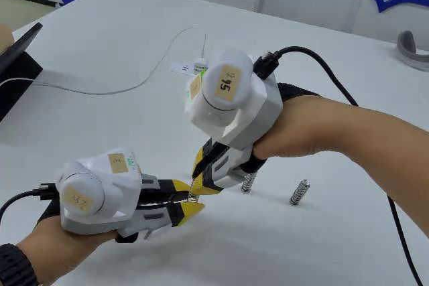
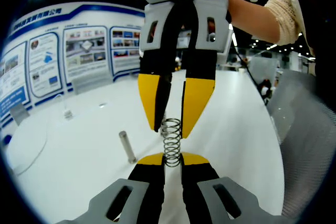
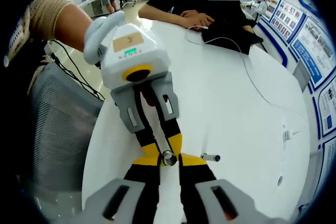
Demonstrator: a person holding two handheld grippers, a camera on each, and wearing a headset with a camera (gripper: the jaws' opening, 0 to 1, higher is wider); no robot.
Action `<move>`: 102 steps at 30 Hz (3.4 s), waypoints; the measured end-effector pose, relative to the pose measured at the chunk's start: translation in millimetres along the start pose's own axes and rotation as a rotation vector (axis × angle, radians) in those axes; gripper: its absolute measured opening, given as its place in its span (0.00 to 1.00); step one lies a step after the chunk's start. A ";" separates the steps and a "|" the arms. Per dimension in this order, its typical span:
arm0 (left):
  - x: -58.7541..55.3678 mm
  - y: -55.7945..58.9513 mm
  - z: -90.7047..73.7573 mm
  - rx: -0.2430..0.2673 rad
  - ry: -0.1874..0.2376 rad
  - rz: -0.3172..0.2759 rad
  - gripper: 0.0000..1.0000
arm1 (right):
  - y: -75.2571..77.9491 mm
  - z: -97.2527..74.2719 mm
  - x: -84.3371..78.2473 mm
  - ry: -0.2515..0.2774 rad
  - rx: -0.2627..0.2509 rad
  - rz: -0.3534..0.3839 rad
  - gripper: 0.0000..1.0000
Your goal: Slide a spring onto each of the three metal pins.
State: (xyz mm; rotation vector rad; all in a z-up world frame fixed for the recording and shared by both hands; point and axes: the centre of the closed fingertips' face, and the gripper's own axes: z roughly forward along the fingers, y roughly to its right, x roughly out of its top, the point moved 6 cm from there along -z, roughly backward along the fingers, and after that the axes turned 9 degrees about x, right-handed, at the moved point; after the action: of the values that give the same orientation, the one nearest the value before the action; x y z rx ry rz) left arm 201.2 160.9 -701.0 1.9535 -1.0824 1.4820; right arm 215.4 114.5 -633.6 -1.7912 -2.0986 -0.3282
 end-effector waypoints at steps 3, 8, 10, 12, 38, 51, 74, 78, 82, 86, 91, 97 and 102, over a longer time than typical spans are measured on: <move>-0.1 0.4 0.3 -0.001 0.000 0.002 0.11 | -0.4 0.6 -0.8 -0.003 0.001 -0.001 0.15; 0.5 0.8 0.8 -0.002 -0.001 0.006 0.11 | 0.8 7.5 -2.3 -0.015 0.012 0.004 0.15; 1.0 0.4 0.6 -0.001 -0.001 0.007 0.11 | 0.3 10.0 -3.0 -0.020 0.015 0.002 0.15; 0.9 -0.3 0.2 -0.001 -0.001 0.007 0.11 | 0.0 12.4 -3.8 -0.026 0.022 0.004 0.15; 4.5 -2.5 -1.3 0.012 0.012 0.025 0.12 | 4.6 15.5 -2.8 -0.012 0.026 0.032 0.12; 0.8 -11.1 -4.0 0.042 -0.001 -0.002 0.26 | 13.5 0.5 -8.8 -0.012 -0.009 0.052 0.12; -4.2 -23.7 -5.5 0.099 -0.011 -0.066 0.53 | 46.6 -23.2 -9.1 -0.023 -0.095 0.071 0.12; -5.9 -24.1 -5.4 0.104 -0.017 -0.070 0.55 | 52.6 -20.8 -10.7 -0.023 -0.103 0.078 0.12; -6.2 -24.8 -6.3 0.108 -0.017 -0.074 0.56 | 57.6 -16.7 -11.2 -0.024 -0.102 0.084 0.12; -6.8 -25.2 -6.4 0.109 -0.020 -0.076 0.58 | 59.9 -12.8 -10.5 -0.026 -0.099 0.083 0.12; -7.0 -25.1 -5.9 0.108 -0.019 -0.078 0.59 | 65.6 -8.5 -12.2 -0.035 -0.096 0.086 0.12; -7.5 -25.3 -5.5 0.106 -0.021 -0.077 0.58 | 66.4 -5.2 -11.6 -0.037 -0.085 0.093 0.12; -8.5 -25.8 -5.2 0.105 -0.023 -0.078 0.58 | 67.5 0.3 -10.6 -0.041 -0.076 0.097 0.12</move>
State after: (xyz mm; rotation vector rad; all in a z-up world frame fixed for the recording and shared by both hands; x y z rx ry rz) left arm 218.0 182.6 -704.8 2.0648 -0.9445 1.5050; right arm 283.2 116.6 -642.1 -1.9517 -2.0430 -0.3518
